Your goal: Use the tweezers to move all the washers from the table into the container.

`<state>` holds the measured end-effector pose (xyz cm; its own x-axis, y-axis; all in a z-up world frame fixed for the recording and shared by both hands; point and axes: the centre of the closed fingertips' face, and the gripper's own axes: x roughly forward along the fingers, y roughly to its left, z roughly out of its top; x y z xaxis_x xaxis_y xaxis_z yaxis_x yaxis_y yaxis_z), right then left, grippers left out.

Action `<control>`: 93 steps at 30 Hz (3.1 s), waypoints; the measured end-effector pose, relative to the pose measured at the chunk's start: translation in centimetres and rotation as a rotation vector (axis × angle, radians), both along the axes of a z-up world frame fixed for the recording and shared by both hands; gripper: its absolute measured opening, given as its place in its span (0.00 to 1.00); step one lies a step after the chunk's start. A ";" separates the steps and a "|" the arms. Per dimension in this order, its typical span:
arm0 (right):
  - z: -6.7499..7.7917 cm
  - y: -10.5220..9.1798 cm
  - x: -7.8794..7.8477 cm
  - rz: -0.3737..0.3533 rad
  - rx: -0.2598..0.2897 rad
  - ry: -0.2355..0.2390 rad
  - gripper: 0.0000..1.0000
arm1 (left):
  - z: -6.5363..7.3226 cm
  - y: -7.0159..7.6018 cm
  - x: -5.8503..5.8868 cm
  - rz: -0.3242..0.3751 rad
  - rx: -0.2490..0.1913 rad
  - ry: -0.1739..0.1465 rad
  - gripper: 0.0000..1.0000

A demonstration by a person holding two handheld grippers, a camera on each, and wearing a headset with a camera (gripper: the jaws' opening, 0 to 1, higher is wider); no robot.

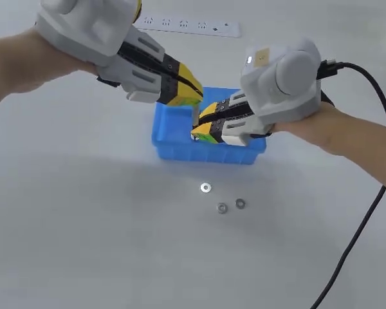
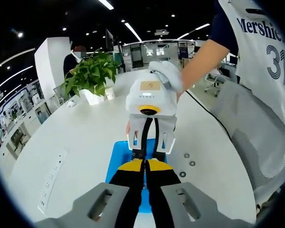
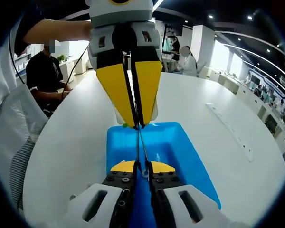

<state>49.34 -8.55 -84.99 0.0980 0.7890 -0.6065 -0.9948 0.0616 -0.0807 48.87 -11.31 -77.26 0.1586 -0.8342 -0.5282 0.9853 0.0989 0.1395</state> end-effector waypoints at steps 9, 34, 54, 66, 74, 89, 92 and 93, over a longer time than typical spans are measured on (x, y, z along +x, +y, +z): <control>0.8 0.0 0.1 -0.013 0.006 -0.020 0.11 | 0.3 0.3 0.1 -0.002 0.008 -0.018 0.05; 6.7 -1.6 -2.0 -0.049 0.069 -0.092 0.11 | 6.4 -1.1 -3.6 -0.033 -0.010 -0.093 0.05; 6.9 -2.6 -6.3 -0.032 0.078 -0.105 0.12 | 7.0 -2.3 -8.7 -0.076 -0.048 -0.045 0.05; 4.8 -2.8 -7.4 -0.053 0.068 -0.065 0.12 | 5.1 -2.5 -10.2 -0.071 -0.081 0.014 0.06; 3.5 -2.7 -8.4 -0.042 0.066 -0.031 0.12 | 3.9 -3.0 -10.3 -0.071 -0.076 0.044 0.06; 1.6 -3.4 -9.1 -0.050 0.064 0.015 0.12 | 1.8 -3.2 -10.3 -0.080 -0.071 0.092 0.06; 1.4 -3.3 -9.0 -0.053 0.068 0.026 0.12 | 1.2 -3.1 -10.3 -0.084 -0.059 0.098 0.06; 1.2 -3.3 -9.1 -0.051 0.065 0.027 0.12 | 1.0 -3.1 -10.3 -0.085 -0.058 0.101 0.06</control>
<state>40.26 -11.89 -83.79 0.1235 0.8213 -0.5569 -0.9920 0.1166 -0.0480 38.61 -14.42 -76.22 0.0345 -0.8720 -0.4883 0.9992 0.0196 0.0355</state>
